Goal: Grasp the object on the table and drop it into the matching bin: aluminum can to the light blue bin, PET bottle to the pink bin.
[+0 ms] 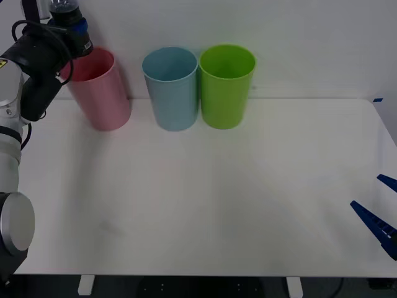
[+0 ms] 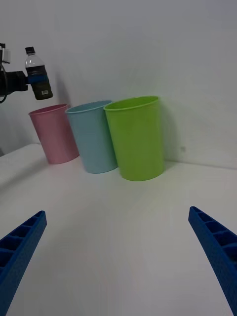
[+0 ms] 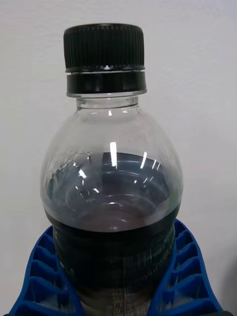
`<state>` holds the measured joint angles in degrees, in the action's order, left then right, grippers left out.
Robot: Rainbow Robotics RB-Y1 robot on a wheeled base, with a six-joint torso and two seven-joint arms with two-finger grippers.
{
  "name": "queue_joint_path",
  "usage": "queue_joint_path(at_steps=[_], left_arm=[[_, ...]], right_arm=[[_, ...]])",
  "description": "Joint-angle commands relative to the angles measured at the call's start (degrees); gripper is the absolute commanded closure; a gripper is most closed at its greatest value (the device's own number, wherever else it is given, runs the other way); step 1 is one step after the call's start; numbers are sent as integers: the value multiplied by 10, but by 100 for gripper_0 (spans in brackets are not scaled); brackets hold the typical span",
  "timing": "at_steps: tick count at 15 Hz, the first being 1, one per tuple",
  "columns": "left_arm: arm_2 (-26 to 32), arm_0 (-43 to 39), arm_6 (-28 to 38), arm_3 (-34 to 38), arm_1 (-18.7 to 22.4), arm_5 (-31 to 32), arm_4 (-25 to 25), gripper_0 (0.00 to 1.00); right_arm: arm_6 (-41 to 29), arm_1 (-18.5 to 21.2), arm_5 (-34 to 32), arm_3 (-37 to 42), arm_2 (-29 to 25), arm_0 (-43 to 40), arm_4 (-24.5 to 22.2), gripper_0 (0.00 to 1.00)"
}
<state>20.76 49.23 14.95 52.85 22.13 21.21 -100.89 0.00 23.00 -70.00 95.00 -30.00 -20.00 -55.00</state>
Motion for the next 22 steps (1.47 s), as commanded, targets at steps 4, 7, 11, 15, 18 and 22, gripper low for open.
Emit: queue_joint_path(at_steps=[4, 7, 11, 15, 18, 22], left_arm=[[-5, 3, -1, -1, -2, -7, 1, 88], [-6, 3, -6, -1, -2, -8, 9, 0], [-6, 3, -8, -1, -2, -10, 16, 0], [-16, -4, -11, 0, 0, -4, 56, 0], [-37, -36, -26, 23, 7, 6, 135, 0], [-78, -121, -38, 110, 21, 5, 242, 0]], right_arm=[[0, 0, 0, 0, 0, 0, 0, 0], [0, 0, 0, 0, 0, 0, 0, 0], [0, 0, 0, 0, 0, 0, 0, 0], [0, 0, 0, 0, 0, 0, 0, 0], [0, 0, 0, 0, 0, 0, 0, 0], [0, 0, 0, 0, 0, 0, 0, 0]])
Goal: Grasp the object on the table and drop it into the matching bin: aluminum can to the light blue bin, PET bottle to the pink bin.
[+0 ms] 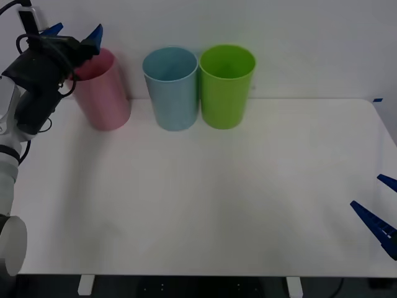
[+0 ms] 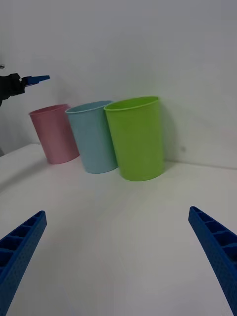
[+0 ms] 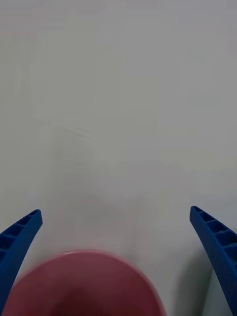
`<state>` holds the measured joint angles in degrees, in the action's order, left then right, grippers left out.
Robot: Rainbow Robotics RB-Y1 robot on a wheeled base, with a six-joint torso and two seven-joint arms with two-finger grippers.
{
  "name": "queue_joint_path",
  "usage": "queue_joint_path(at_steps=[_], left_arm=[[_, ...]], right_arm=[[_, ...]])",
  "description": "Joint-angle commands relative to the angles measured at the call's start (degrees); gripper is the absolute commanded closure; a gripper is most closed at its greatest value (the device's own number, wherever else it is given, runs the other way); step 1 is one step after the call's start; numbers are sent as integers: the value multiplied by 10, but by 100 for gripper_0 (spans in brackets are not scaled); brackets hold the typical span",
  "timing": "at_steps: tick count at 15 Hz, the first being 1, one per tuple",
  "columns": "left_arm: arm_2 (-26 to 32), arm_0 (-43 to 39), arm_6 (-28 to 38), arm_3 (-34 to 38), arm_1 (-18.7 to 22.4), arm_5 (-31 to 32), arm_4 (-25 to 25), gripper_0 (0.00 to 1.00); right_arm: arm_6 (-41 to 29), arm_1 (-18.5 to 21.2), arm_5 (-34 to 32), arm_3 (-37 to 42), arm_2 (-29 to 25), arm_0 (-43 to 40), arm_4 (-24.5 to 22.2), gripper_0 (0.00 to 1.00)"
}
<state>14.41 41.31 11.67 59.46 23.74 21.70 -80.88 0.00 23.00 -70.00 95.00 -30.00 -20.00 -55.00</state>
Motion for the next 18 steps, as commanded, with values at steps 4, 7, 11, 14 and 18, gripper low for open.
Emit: queue_joint_path(at_steps=[4, 7, 11, 14, 18], left_arm=[[-20, -134, -15, 142, 5, 7, 92, 0], [-19, -200, -20, 204, 8, 27, 120, 0], [2, -300, -27, 289, 10, 113, 155, 0], [25, -378, -31, 344, 16, 191, 178, 0], [69, -469, -45, 394, 16, 287, 187, 0]], right_arm=[[0, 0, 0, 0, 0, 0, 0, 0], [0, 0, 0, 0, 0, 0, 0, 0], [0, 0, 0, 0, 0, 0, 0, 0], [0, 0, 0, 0, 0, 0, 0, 0], [0, 0, 0, 0, 0, 0, 0, 0]])
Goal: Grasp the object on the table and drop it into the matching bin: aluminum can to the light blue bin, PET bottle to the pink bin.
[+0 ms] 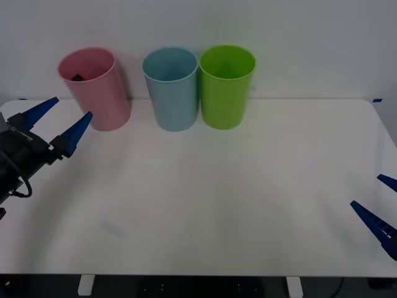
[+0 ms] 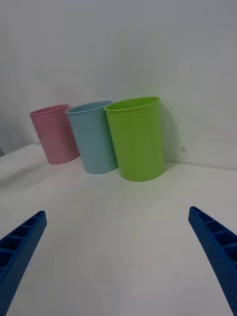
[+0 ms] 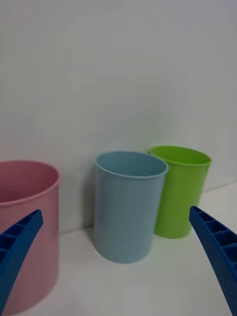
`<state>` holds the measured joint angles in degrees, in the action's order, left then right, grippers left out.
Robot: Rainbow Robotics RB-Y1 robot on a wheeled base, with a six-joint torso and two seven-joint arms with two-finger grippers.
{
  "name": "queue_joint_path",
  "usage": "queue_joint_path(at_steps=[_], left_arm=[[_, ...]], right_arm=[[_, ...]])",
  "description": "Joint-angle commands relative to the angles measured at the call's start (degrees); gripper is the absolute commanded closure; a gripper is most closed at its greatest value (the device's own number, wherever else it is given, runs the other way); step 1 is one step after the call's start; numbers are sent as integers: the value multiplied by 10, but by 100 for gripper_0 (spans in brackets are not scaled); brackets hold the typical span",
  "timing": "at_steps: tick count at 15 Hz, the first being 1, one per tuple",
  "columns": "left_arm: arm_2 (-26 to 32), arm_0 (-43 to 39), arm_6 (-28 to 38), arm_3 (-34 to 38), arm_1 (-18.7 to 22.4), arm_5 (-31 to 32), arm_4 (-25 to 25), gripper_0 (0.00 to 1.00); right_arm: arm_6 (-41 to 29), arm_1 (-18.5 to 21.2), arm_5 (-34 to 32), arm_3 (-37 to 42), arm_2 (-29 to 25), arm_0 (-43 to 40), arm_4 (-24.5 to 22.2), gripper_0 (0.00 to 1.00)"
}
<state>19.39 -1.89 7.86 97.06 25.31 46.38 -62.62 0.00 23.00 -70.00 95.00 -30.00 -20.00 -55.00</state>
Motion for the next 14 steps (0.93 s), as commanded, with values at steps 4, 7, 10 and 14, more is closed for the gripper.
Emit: queue_joint_path(at_steps=[4, 7, 10, 14], left_arm=[[58, -105, -28, 40, 0, 110, 10, 0], [84, -144, -66, 43, 0, 150, 15, 0], [88, -195, -117, 44, 6, 158, 31, 0], [97, -237, -122, 52, 12, 166, 61, 0]], right_arm=[[0, 0, 0, 0, 0, 0, 0, 0], [0, 0, 0, 0, 0, 0, 0, 0], [0, 0, 0, 0, 0, 0, 0, 0], [0, 0, 0, 0, 0, 0, 0, 0]])
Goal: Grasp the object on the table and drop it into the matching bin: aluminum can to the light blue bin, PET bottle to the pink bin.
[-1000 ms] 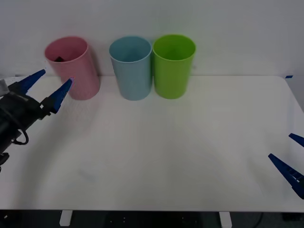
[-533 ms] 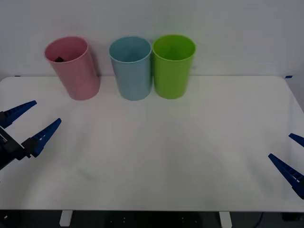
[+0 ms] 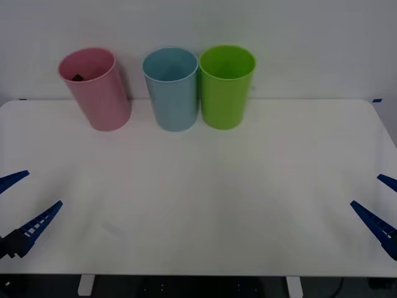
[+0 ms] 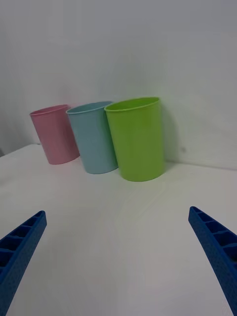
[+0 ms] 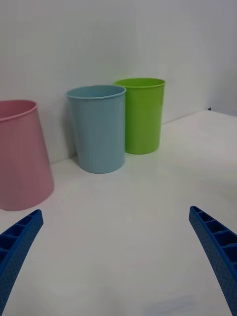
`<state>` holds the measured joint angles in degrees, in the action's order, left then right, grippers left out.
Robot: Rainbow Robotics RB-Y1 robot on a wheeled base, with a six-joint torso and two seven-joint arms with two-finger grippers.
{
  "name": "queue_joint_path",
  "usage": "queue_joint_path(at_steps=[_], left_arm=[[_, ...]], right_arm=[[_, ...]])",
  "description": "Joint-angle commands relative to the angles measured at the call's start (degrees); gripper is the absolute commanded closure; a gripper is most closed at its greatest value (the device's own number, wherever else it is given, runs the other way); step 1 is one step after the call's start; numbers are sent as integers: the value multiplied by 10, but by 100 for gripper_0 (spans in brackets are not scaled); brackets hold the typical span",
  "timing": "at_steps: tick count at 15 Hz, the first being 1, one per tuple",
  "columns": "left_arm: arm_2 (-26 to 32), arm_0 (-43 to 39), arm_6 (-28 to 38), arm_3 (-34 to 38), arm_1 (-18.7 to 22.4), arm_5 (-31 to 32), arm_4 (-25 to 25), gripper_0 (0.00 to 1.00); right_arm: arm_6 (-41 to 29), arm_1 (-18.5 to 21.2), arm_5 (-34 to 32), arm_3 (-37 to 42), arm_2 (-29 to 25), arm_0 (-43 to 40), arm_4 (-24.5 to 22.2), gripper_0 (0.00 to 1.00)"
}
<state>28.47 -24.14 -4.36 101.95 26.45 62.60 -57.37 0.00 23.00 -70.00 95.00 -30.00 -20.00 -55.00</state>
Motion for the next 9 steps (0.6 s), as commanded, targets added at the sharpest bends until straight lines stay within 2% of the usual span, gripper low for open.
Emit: queue_joint_path(at_steps=[1, 9], left_arm=[[6, -19, 1, 3, 1, 6, 14, 0], [-7, -21, 9, 3, 1, 9, 17, 0]], right_arm=[[0, 0, 0, 0, 0, 0, 0, 0], [0, 0, 0, 0, 0, 0, 0, 0]])
